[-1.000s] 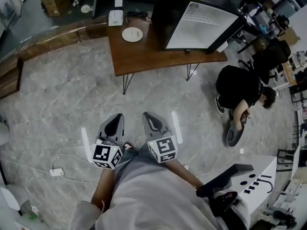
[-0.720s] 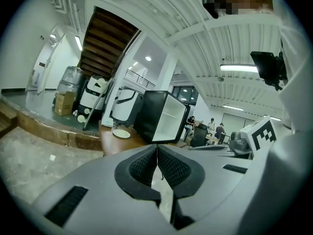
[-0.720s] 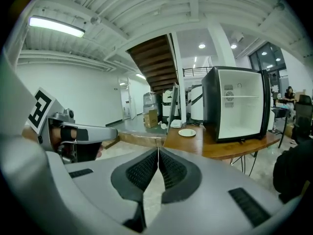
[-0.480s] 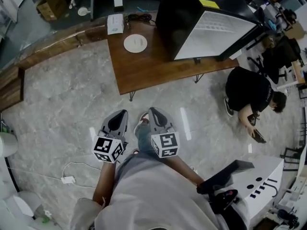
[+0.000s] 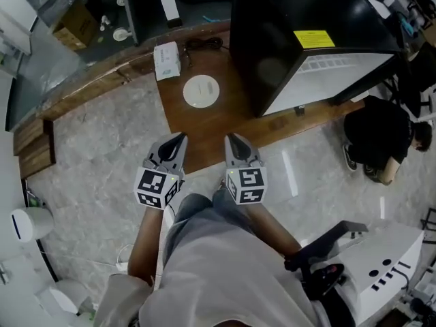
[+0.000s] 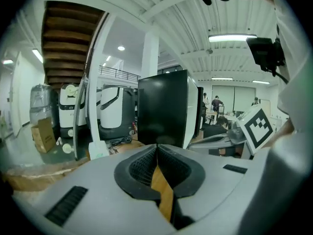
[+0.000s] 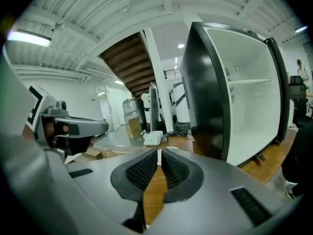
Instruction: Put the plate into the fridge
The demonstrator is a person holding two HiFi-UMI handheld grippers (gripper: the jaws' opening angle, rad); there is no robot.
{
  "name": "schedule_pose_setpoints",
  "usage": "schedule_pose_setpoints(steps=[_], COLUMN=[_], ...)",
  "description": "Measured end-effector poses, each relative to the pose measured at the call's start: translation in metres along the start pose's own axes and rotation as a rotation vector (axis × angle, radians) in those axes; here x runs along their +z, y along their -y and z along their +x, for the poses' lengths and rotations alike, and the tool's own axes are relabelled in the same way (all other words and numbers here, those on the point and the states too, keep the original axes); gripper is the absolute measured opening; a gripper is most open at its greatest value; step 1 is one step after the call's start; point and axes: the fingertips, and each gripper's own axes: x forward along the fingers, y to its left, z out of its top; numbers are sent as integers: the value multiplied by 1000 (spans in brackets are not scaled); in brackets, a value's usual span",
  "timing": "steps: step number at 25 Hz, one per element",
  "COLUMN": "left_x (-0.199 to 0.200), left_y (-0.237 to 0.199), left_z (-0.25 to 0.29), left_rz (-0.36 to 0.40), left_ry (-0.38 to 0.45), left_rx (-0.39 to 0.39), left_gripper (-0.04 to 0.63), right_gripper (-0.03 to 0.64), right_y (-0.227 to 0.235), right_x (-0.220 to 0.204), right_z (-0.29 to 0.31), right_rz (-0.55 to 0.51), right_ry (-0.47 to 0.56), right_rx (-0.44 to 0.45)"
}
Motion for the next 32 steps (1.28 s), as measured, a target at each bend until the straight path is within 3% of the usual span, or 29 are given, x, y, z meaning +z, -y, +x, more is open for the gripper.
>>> schedule_pose_setpoints(steps=[7, 9, 10, 16, 21, 28, 32], left_x=[15, 15, 14, -18, -66, -120, -135], left_y=[-72, -97, -113, -210, -248, -276, -273], left_z=[107, 132, 145, 227, 283, 330, 340], left_rz=[118, 159, 172, 251, 226, 478, 530], left_ry=[-112, -149, -164, -316, -501, -664, -730], left_rx=[-57, -74, -81, -169, -349, -422, -444], left_gripper=[21, 21, 21, 21, 23, 23, 23], right_gripper=[28, 95, 126, 137, 157, 172, 172], right_y=[16, 16, 16, 24, 33, 52, 62], right_x=[3, 6, 8, 14, -2, -64, -89], right_z=[95, 122, 136, 216, 271, 306, 310], right_rz=[88, 108, 121, 207, 385, 709, 865], right_ry=[-105, -134, -145, -190, -163, -239, -259], right_rx=[22, 20, 12, -115, -178, -289, -323])
